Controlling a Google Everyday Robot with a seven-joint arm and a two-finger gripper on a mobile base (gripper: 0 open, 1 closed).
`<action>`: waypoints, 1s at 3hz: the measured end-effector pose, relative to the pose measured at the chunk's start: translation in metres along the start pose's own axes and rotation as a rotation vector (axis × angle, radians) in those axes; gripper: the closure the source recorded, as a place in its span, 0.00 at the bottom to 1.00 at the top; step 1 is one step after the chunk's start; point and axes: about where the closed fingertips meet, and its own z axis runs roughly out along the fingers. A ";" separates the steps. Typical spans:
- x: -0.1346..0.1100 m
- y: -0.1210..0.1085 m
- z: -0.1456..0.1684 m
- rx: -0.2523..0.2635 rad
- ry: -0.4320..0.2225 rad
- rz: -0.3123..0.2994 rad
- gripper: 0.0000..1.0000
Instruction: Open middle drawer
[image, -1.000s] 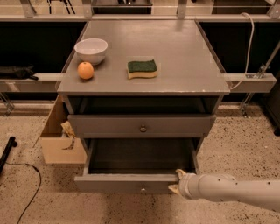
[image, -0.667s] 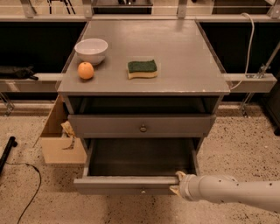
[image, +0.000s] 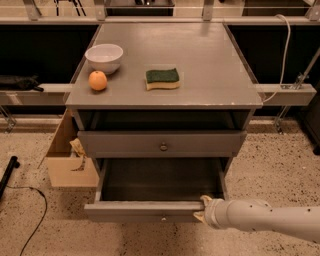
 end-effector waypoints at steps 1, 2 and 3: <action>-0.003 0.004 -0.002 0.001 -0.022 -0.001 1.00; 0.014 0.024 -0.005 -0.017 -0.010 -0.010 1.00; 0.020 0.036 -0.012 -0.020 -0.014 0.001 1.00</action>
Offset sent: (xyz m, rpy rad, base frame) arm -0.1797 -0.0206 -0.0531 -0.0312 0.0868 0.1011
